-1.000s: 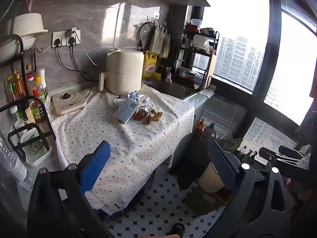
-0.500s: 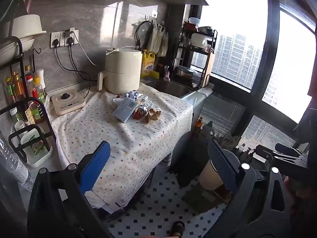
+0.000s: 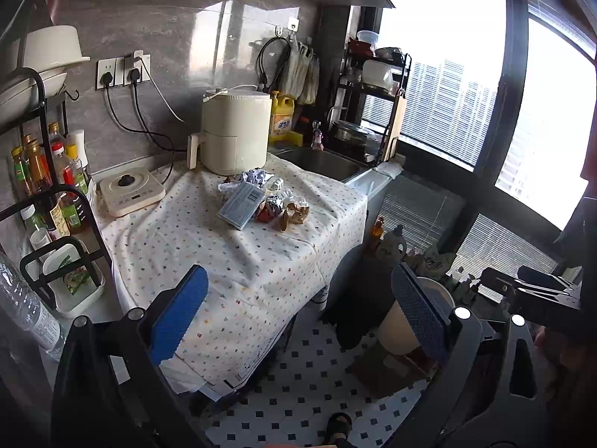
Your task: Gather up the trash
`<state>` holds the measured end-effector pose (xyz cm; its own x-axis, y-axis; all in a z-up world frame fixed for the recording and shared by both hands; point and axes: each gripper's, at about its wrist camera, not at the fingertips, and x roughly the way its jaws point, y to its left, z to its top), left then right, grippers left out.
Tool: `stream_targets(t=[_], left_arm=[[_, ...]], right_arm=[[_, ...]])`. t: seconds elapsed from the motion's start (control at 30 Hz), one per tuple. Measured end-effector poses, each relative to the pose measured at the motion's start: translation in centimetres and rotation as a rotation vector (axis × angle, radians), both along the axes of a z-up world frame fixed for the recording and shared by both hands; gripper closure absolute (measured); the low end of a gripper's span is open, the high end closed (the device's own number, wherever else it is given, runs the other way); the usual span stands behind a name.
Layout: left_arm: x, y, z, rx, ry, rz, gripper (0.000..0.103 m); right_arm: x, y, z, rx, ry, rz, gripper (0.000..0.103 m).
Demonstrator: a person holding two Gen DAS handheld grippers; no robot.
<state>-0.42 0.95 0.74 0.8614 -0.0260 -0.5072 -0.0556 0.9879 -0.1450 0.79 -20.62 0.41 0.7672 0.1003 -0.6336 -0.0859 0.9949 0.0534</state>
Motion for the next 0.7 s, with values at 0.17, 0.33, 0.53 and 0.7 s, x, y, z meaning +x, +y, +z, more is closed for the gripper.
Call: stream_targets(t=[0.17, 0.33, 0.53, 0.7], left_arm=[[0.0, 0.1, -0.1, -0.001, -0.002, -0.009, 0.005], [-0.3, 0.2, -0.1, -0.006, -0.002, -0.019, 0.005], [-0.8, 0.2, 0.1, -0.002, -0.006, -0.033, 0.005], [-1.0, 0.1, 0.2, -0.007, -0.006, -0.037, 0.005]], right_arm=[[-0.1, 0.1, 0.1, -0.001, 0.0, 0.0, 0.008], [-1.1, 0.4, 0.2, 0.006, -0.01, 0.008, 0.008], [-1.8, 0.6, 0.4, 0.014, -0.01, 0.001, 0.008], [-1.9, 0.5, 0.5, 0.016, -0.007, -0.002, 0.008]])
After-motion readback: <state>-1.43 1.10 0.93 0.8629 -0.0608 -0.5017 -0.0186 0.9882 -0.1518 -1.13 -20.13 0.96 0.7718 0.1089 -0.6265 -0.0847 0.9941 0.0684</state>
